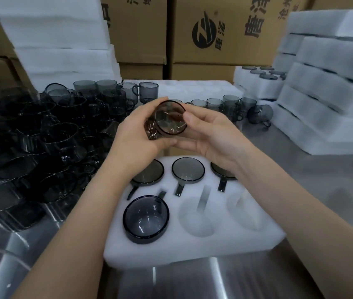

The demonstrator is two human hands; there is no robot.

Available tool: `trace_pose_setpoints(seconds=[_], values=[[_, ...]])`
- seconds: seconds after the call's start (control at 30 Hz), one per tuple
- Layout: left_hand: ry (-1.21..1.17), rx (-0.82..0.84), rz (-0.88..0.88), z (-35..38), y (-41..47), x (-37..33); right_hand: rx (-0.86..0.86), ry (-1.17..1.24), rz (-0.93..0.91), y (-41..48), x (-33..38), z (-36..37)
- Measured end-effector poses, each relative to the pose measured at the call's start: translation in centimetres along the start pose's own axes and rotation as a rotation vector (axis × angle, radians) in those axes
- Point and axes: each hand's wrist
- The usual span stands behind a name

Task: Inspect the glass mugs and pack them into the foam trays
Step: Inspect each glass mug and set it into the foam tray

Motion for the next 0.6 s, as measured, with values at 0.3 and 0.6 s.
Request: trace_pose_setpoints(seconds=[0.3,0.6], values=[[0.039,0.053,0.026,0.4,-0.3,-0.2,-0.195,-0.468,-0.08,-0.1,-0.8,0.8],[0.188,0.092,0.093,1.0,-0.8,-0.4,-0.393,-0.438,-0.094,0.0,-0.3,1.3]])
Point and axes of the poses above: each hand's wrist, its own y-axis towards the middle knuckle, its own z-axis out of the palm, x = y × z, and after that the axes turned 13 degrees about -y, right-handed
